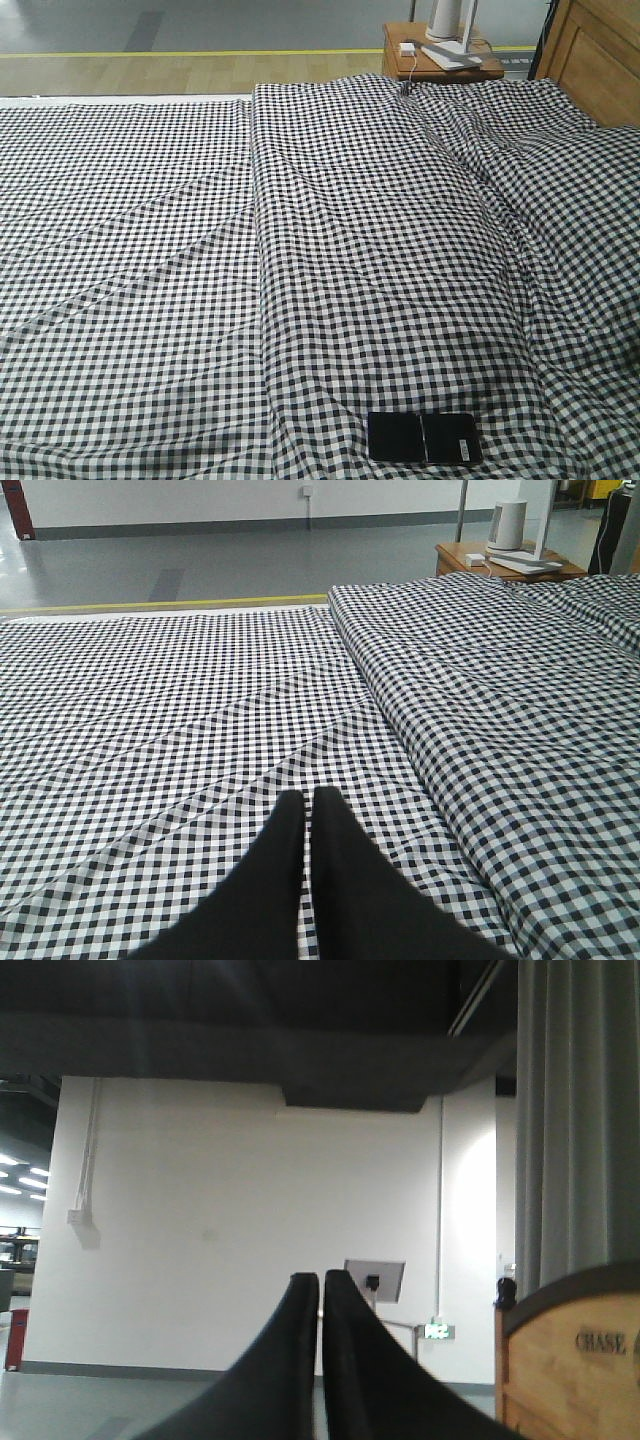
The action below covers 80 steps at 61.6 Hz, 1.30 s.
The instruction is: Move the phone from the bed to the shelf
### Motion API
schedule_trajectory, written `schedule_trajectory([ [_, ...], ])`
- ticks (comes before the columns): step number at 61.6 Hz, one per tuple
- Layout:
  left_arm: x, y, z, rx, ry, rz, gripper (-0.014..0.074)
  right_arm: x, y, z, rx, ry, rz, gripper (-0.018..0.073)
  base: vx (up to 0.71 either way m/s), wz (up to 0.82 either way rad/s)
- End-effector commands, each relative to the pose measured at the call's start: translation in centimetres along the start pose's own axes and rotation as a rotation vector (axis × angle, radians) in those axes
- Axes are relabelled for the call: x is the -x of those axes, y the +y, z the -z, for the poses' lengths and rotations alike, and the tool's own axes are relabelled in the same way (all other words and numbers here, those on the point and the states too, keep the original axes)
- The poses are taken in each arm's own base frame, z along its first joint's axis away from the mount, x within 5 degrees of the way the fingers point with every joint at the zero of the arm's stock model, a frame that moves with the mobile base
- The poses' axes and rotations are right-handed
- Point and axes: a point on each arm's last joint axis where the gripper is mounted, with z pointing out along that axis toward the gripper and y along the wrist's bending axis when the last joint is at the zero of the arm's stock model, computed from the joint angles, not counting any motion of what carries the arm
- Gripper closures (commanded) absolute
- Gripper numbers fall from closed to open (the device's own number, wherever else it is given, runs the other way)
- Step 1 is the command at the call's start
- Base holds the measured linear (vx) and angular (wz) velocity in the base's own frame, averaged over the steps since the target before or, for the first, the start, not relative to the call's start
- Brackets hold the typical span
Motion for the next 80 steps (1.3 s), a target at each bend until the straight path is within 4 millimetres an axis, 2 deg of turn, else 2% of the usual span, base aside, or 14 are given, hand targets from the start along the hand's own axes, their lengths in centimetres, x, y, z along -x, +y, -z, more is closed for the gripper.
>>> schedule_trajectory([
  [1,0.6,0.1,0.0,0.005,-0.077,0.01,0.0596,2.8,-0.1,-1.3,-0.002,-0.034,0.039,0.0564,0.0,0.0],
  [9,0.6,0.1,0.0,0.005,-0.077,0.01,0.0596,5.0,-0.2,-3.3,0.012,0.028,0.03,0.0561,0.0,0.0],
  [25,0.6,0.1,0.0,0.005,-0.077,0.01,0.0596,7.2,0.0,-8.6,0.052,0.28,-0.01,0.0557,0.0,0.0],
  [33,0.6,0.1,0.0,0.005,-0.077,0.01,0.0596,7.0,0.2,-11.2,0.065,0.408,-0.03,0.0546,0.0,0.0],
  [44,0.6,0.1,0.0,0.005,-0.077,0.01,0.0596,4.9,0.4,-13.3,0.08,0.567,-0.032,0.0484,0.0,0.0],
  [53,0.6,0.1,0.0,0.005,-0.077,0.01,0.0596,3.3,0.6,-14.0,0.09,0.666,-0.032,0.034,0.0,0.0],
  [67,0.6,0.1,0.0,0.005,-0.077,0.01,0.0596,3.1,0.6,-14.1,0.09,0.674,-0.032,-0.0025,0.0,0.0],
  [71,0.6,0.1,0.0,0.005,-0.077,0.01,0.0596,3.1,0.6,-14.1,0.09,0.674,-0.032,-0.0105,0.0,0.0],
  [75,0.6,0.1,0.0,0.005,-0.077,0.01,0.0596,3.1,0.6,-14.1,0.091,0.678,-0.032,-0.0158,0.0,0.0],
  [80,0.6,0.1,0.0,0.005,-0.077,0.01,0.0596,3.1,0.6,-14.1,0.091,0.679,-0.032,-0.0169,0.0,0.0],
])
